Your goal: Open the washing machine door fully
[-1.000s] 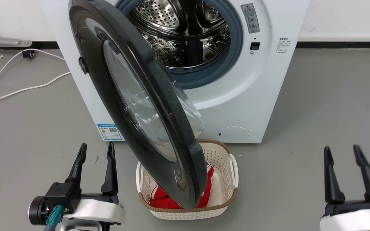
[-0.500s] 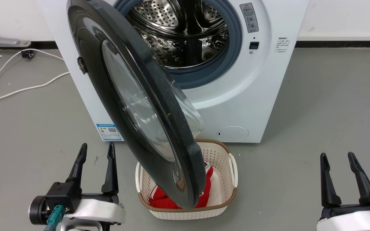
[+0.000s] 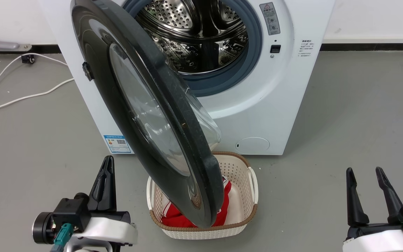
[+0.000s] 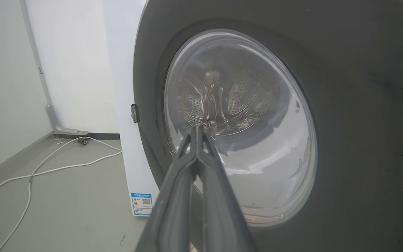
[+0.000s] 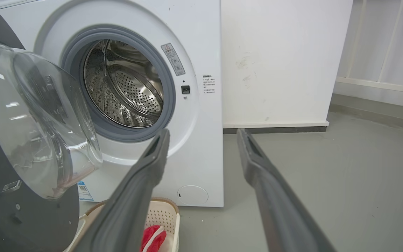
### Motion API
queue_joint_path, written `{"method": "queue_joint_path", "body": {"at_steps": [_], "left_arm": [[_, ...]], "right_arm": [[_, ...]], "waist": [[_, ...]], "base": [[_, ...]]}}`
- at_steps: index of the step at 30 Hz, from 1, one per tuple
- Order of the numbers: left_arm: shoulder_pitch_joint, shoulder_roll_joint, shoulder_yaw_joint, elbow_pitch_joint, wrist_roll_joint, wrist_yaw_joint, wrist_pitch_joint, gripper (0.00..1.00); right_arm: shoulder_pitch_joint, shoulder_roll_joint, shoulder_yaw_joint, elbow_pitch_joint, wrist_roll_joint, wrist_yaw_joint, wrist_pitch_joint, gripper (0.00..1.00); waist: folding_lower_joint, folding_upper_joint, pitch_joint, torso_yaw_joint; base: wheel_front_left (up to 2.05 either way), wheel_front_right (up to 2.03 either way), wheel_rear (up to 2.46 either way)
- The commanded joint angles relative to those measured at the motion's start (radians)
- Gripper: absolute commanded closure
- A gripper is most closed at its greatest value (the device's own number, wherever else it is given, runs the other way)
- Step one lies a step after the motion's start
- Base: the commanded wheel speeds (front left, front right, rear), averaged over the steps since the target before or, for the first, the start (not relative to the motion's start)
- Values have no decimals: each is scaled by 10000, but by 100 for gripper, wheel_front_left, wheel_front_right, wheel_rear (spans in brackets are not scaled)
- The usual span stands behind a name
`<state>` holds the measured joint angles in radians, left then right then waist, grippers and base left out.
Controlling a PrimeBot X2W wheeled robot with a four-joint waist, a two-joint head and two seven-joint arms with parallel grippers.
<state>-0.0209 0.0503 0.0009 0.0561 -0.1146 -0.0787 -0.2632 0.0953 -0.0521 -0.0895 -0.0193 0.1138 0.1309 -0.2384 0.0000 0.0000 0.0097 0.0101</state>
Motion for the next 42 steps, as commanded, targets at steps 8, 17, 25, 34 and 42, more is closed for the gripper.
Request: {"method": "queue_joint_path", "body": {"at_steps": [8, 17, 25, 34, 42], "left_arm": [[-403, 0, 68, -354, -103, 197, 25, 100], [-679, 55, -32, -2269, -99, 430, 437, 100], [-755, 32, -577, -3881, -420, 376, 565, 100], [-1542, 17, -1911, -5231, -458, 6, 491, 100], [-1868, 11, -4143, -4927, -1208, -338, 1521, 100]], "right_arm": [[-152, 34, -20, 126, 115, -3, -51, 0], [-195, 32, -21, 219, 230, -5, -40, 0], [-181, 33, -39, 289, 319, -3, 17, 0], [-222, 33, -34, 353, 370, -3, 93, 0], [-190, 33, -19, 458, 520, -3, 146, 0]], "waist": [[0, 0, -14, 66], [0, 0, 16, 85], [0, 0, 24, 84], [0, 0, -40, 76], [0, 0, -106, -59]], "base": [[0, 0, 0], [0, 0, 0], [0, 0, 0], [0, 0, 0], [0, 0, 0]]}}
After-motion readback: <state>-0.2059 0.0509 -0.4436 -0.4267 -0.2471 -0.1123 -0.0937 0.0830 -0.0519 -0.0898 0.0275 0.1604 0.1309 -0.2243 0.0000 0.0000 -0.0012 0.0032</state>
